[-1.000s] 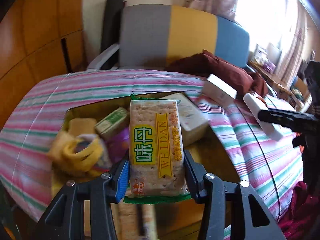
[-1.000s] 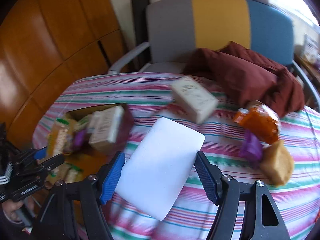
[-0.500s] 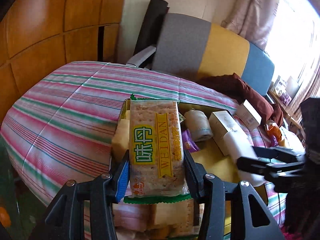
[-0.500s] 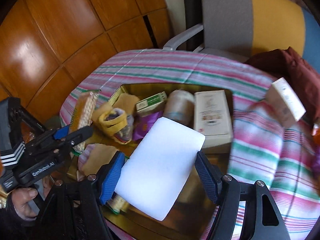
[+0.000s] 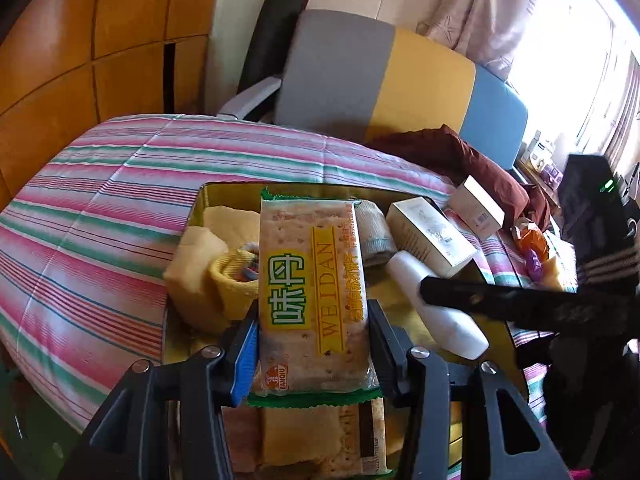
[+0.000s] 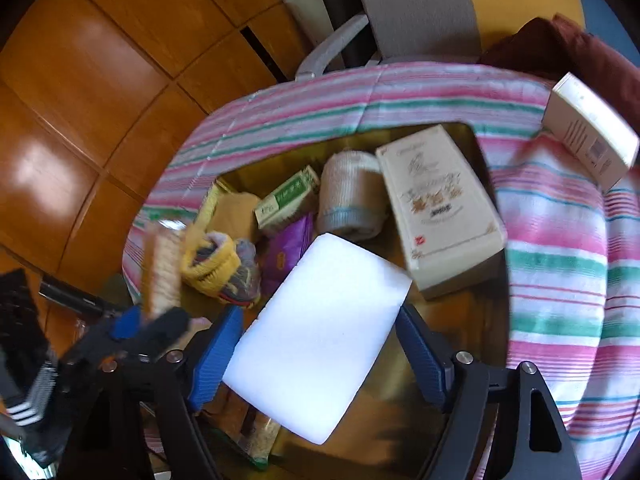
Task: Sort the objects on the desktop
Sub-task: 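Open the right gripper to drop the white block while the left releases the cracker packet, then move both grippers back to the loose items, right gripper toward the tan sponge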
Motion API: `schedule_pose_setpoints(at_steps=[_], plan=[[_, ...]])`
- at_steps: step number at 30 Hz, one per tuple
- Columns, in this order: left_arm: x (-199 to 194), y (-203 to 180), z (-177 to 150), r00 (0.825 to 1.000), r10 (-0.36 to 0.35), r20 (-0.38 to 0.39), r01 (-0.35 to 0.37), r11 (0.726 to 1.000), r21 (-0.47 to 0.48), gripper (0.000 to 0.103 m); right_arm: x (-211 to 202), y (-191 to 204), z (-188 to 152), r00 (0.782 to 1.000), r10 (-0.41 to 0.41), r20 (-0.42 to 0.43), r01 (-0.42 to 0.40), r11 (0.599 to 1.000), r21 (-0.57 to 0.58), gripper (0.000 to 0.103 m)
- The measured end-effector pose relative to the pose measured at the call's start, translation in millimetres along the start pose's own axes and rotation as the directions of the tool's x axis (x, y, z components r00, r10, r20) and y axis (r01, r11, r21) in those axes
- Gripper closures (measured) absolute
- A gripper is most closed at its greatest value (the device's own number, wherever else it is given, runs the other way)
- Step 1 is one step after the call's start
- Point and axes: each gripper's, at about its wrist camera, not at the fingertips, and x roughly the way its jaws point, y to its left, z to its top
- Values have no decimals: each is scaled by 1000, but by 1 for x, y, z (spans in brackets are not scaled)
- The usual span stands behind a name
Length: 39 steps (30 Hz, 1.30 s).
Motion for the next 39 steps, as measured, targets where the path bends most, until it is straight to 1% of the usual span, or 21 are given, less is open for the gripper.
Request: schedule_pose_setpoints(at_steps=[2, 4, 5, 7, 9, 10, 12, 14, 15, 17, 21, 24, 26, 30, 31, 33, 35, 37, 39], plan=[[5, -3, 1, 1000, 6, -10, -6, 1000, 8, 54, -8, -3, 5, 999, 34, 6, -34, 999, 2, 20], [8, -6, 3, 1000, 10, -11, -10, 1000, 18, 54, -13, -4, 7, 996, 88, 0, -88, 996, 3, 11], [9, -7, 3, 1000, 18, -11, -17, 1000, 26, 54, -15, -4, 7, 995, 104, -1, -104, 995, 2, 11], [11, -10, 4, 1000, 18, -18, -18, 999, 43, 54, -17, -4, 9, 996, 94, 7, -94, 996, 2, 11], [12, -11, 4, 1000, 8, -19, -7, 999, 49, 54, -19, -5, 10, 994, 111, 12, -111, 994, 13, 11], [11, -11, 4, 1000, 18, -15, -17, 998, 52, 53, -21, -5, 11, 994, 110, 12, -110, 994, 12, 11], [12, -11, 4, 1000, 17, -18, -16, 998, 55, 52, -26, -3, 13, 996, 87, 16, -87, 996, -13, 11], [10, -10, 4, 1000, 16, -14, -16, 999, 42, 50, -39, -4, 16, 998, 56, 39, -54, 997, -47, 11], [9, -9, 4, 1000, 21, -11, -20, 999, 39, 50, -45, -5, 17, 998, 35, 56, -32, 998, -63, 11], [6, -10, 4, 999, 31, -8, -30, 999, 41, 50, -63, -7, 17, 994, -27, 110, 40, 993, -112, 11], [-2, -15, 5, 997, 70, 15, -71, 996, 58, 50, -93, -17, 14, 968, -151, 199, 186, 967, -172, 11], [-7, -18, 6, 996, 91, 24, -92, 993, 68, 50, -108, -36, 11, 953, -206, 224, 244, 957, -159, 11], [-10, -21, 7, 995, 99, 31, -101, 992, 77, 50, -116, -50, 10, 938, -250, 240, 288, 947, -140, 11], [-14, -26, 8, 992, 118, 38, -121, 989, 83, 50, -126, -76, 9, 917, -306, 256, 334, 939, -75, 11], [-15, -27, 8, 992, 120, 40, -124, 989, 85, 50, -128, -84, 9, 915, -310, 257, 334, 941, -53, 11], [-17, -31, 8, 991, 127, 44, -130, 987, 92, 50, -131, -97, 9, 919, -305, 251, 316, 949, -6, 12], [-19, -34, 8, 990, 130, 50, -135, 986, 97, 50, -132, -107, 9, 913, -322, 251, 327, 945, 20, 17], [-20, -38, 8, 990, 132, 57, -137, 985, 107, 50, -133, -113, 9, 908, -337, 247, 339, 940, 38, 28], [-22, -43, 9, 990, 127, 64, -133, 984, 116, 50, -136, -119, 9, 906, -340, 250, 338, 940, 54, 31]])
